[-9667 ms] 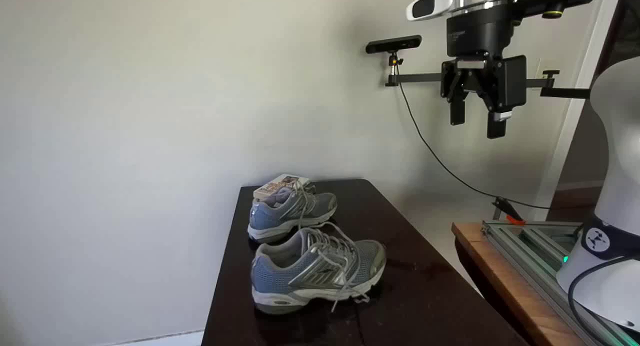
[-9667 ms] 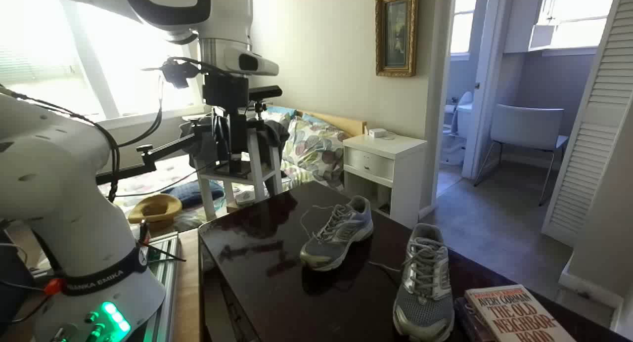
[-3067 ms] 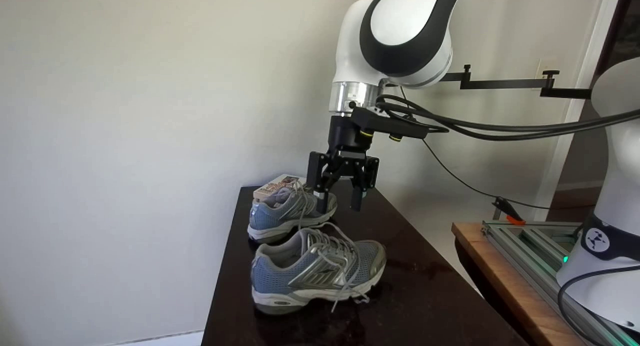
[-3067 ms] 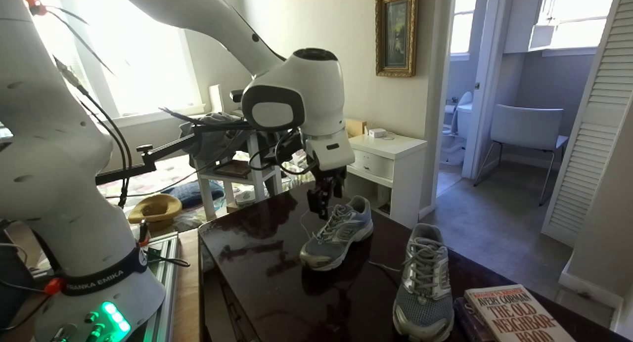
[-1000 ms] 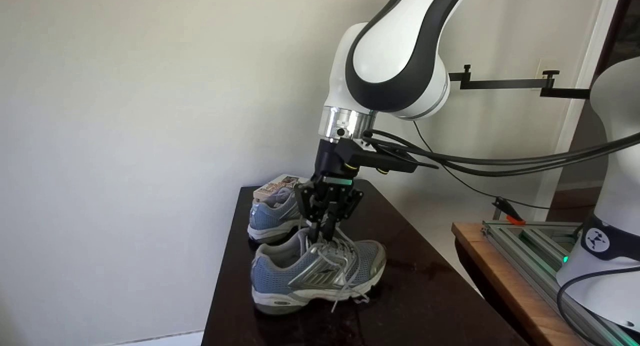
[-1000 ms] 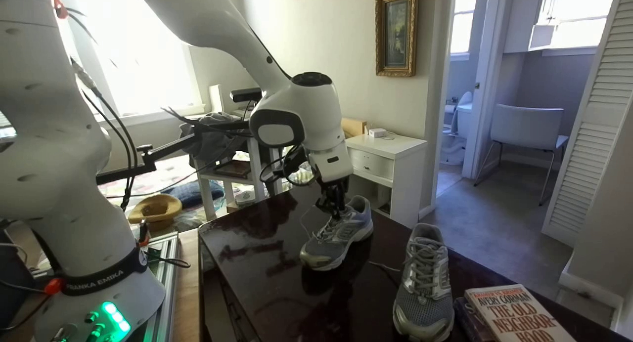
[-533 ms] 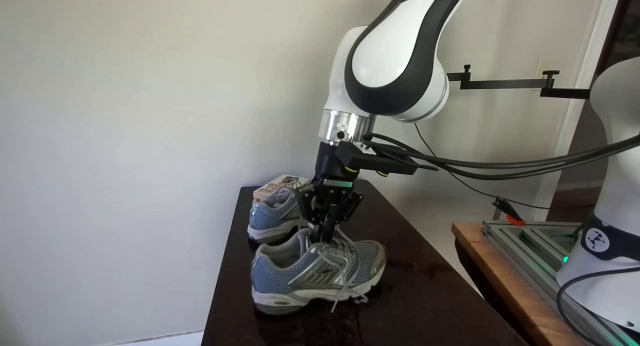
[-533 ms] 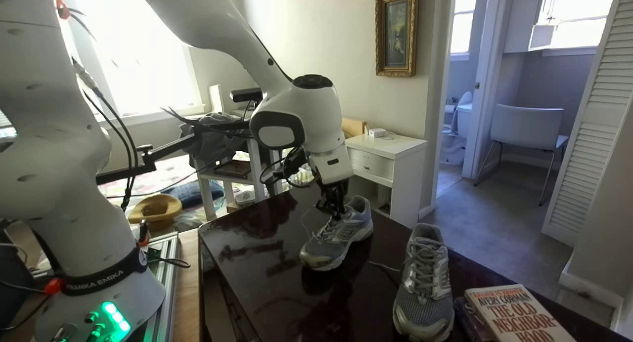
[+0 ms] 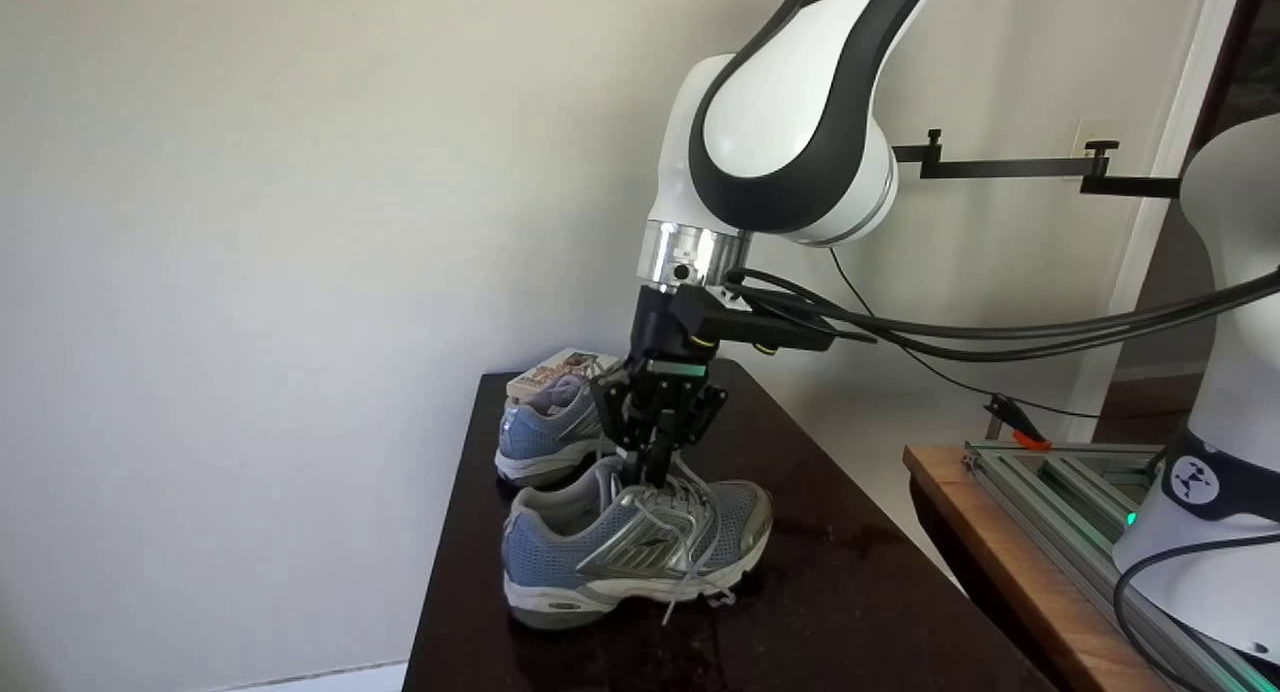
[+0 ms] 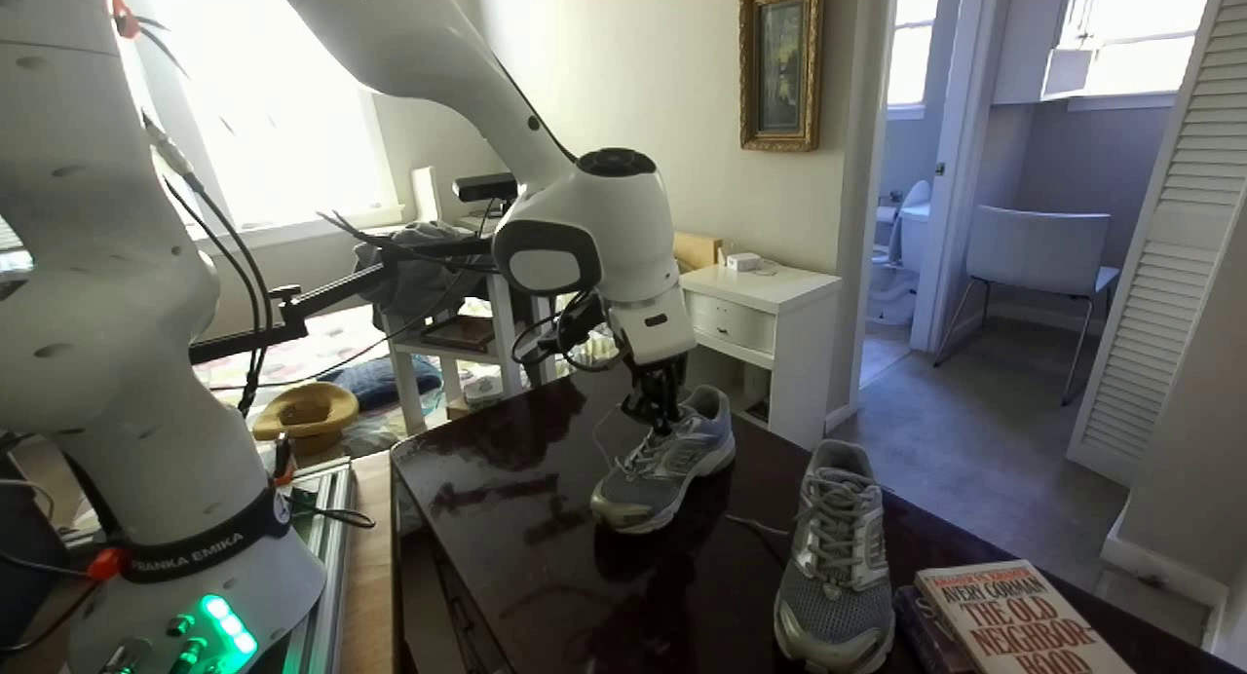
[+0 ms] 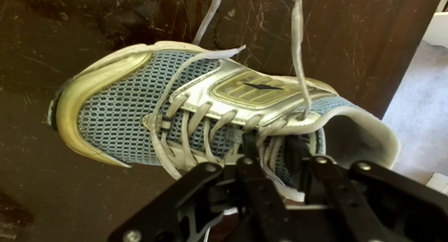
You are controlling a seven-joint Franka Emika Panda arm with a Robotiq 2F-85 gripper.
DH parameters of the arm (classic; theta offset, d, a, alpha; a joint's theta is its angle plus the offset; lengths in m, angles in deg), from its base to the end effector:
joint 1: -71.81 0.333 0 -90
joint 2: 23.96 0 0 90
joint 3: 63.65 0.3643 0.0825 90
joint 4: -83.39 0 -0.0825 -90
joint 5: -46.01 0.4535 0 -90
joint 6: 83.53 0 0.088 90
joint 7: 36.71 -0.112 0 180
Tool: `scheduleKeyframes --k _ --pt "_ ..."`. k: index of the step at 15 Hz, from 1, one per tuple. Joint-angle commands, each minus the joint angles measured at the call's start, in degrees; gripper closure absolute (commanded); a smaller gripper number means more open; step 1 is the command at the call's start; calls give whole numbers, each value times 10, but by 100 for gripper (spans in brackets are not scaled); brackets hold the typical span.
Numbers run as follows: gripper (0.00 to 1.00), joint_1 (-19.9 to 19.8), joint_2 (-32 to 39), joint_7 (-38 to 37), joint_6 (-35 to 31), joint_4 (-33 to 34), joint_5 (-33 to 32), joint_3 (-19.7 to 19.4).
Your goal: Move the left shoe to the left
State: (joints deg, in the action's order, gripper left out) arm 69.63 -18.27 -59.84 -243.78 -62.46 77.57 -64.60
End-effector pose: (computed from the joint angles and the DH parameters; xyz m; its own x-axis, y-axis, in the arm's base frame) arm 0.5029 -0.0512 0.2274 0.5718 -0.8202 -0.0184 -0.7944 -0.5480 -0.2618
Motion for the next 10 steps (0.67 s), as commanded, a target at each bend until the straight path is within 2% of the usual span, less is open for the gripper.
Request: scheduleKeyframes --k 1,3,4,5,6,7,10 --pt "72 1 12 -6 3 3 5 0" --pt "78 1 17 -9 3 5 2 -1" --pt "89 1 20 -9 2 7 1 -1" --pt "95 1 23 -9 1 9 1 -1" --pt "95 1 25 -7 -1 11 1 -1" --pt "100 1 27 -6 -3 12 1 -1" --pt "99 1 25 -5 0 13 -1 -2"
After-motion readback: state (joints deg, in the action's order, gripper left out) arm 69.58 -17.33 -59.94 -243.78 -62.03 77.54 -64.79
